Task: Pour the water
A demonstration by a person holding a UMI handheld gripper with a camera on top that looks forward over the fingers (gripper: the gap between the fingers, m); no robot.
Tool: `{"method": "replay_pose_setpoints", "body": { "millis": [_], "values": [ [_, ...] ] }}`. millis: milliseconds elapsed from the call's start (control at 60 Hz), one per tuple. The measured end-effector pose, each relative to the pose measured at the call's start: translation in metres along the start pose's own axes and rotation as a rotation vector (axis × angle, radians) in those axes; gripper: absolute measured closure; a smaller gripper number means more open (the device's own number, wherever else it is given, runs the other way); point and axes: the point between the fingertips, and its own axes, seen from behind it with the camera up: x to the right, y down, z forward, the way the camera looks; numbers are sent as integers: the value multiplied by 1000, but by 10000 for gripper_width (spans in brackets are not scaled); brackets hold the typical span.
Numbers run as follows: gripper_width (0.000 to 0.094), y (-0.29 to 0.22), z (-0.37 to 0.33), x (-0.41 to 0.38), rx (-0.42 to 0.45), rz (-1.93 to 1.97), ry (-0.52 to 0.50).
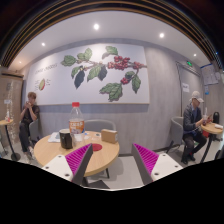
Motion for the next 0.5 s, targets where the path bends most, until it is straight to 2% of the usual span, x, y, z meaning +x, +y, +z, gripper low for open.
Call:
{"method": "replay_pose_setpoints", "body": {
  "millis": [233,500],
  "values": [
    [94,1,7,-7,-1,-12,-13],
    [92,5,47,-65,-6,-9,-140]
  ]
}}
